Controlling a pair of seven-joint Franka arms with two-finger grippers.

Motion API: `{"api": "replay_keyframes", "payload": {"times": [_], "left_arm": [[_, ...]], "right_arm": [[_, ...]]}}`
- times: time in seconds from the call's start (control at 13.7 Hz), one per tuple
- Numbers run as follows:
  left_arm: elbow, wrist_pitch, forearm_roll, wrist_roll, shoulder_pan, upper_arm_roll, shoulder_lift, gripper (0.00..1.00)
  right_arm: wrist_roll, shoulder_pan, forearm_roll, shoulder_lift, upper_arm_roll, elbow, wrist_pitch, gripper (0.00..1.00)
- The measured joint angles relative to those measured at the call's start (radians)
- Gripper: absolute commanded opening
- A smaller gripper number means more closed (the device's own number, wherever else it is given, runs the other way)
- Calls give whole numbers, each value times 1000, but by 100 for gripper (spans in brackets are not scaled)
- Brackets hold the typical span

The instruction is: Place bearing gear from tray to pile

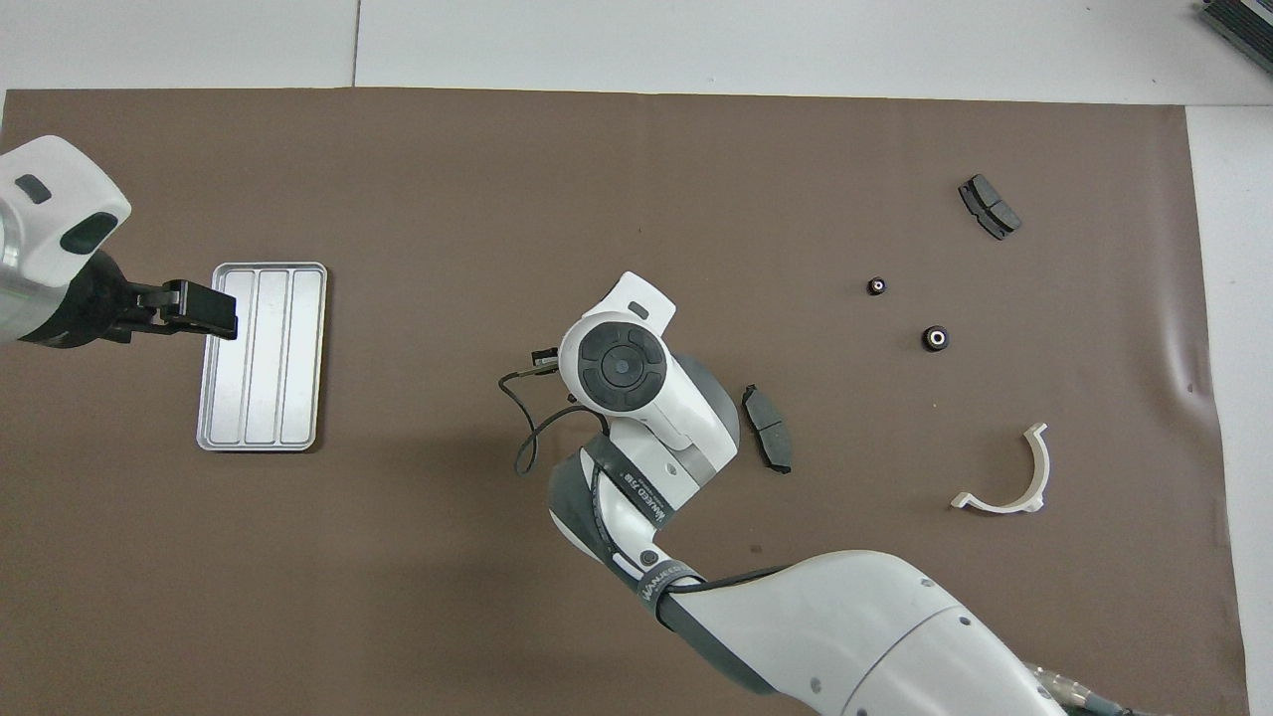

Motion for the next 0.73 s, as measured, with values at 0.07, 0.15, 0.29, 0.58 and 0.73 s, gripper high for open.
{"api": "replay_keyframes", "payload": {"times": [0.07,0.15,0.29,0.58,0.73], "left_arm": [[-3,0,0,1,0,0,0,100],[-5,0,0,3,0,0,0,100],[-6,0,0,8,0,0,0,100],[-7,1,0,33,0,0,0,100],[-7,2,0,58,1,3,0,100]], "right_arm": [[0,0,-2,0,0,0,0,24],[0,0,-2,-4,0,0,-1,20],[0,1,-5,-4,0,0,-1,17],[0,-3,-21,-5,-8,12,-1,17],[0,-22,-26,-19,-18,19,-8,17]]}}
